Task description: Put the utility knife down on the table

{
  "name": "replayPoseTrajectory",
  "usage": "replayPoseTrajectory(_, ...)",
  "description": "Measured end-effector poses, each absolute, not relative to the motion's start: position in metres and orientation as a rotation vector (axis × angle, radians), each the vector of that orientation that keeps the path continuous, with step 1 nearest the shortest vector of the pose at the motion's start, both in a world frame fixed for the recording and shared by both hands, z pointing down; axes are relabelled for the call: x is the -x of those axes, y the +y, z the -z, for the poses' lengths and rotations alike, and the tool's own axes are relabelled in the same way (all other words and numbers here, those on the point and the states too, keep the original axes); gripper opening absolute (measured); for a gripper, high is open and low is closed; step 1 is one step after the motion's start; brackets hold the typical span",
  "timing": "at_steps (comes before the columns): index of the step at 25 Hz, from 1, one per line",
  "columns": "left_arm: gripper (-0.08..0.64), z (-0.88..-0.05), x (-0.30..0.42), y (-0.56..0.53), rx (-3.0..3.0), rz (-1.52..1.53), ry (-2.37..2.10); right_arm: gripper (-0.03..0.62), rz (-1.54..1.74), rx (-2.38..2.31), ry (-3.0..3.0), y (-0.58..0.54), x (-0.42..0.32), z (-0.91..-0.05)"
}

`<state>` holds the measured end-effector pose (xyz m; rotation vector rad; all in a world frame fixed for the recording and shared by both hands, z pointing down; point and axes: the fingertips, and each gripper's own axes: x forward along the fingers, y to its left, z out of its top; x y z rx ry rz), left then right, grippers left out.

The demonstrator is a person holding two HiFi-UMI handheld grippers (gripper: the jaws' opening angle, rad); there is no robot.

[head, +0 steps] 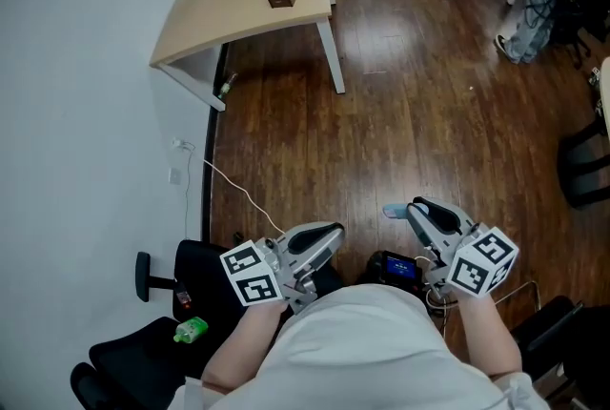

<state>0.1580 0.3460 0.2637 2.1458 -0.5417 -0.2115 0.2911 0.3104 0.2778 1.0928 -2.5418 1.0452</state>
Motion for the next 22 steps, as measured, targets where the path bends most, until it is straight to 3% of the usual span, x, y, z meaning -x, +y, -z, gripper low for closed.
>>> replayPoseTrajectory(10, 0.005, -0.279, -0.120, 0.307, -2.122, 0.262, -0.555, 0.072, -1.039, -1.064, -2.507, 0.275, -0.253, -0.293)
replayPoseTrajectory(22, 0.005, -0.295, -0.023, 0.232, -2.120, 0.308, -0.538, 0.072, -0.999, -1.071, -2.486, 0.205, -0.154, -0.297)
